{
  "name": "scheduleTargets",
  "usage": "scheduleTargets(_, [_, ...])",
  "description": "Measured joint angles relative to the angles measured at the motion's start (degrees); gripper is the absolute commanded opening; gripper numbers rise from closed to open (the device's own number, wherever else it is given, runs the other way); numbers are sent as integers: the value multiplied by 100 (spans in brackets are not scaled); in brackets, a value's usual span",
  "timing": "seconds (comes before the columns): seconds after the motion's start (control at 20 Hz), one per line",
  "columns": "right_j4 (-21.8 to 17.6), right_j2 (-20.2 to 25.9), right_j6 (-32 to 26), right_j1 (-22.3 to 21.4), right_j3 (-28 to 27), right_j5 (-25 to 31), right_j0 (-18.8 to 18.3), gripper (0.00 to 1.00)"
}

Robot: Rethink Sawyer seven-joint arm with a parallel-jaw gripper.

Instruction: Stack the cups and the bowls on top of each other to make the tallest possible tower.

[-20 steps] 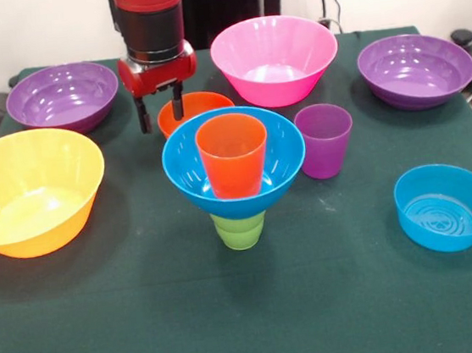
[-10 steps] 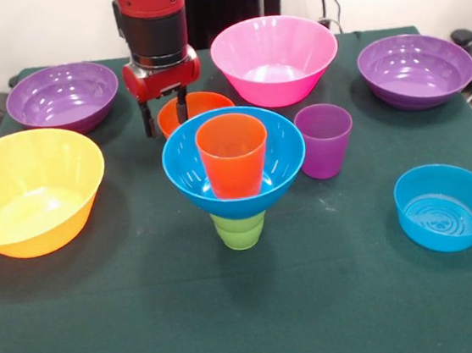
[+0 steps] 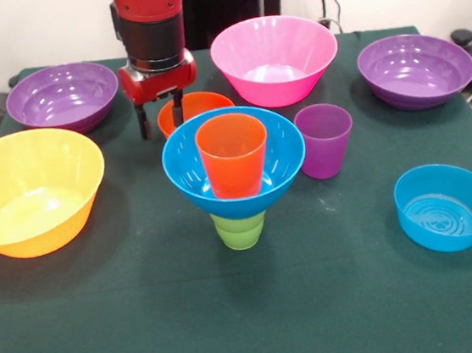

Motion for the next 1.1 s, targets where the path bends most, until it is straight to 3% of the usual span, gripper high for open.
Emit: scheduleTargets(1.1, [0, -156, 0, 217, -199, 0, 133, 100])
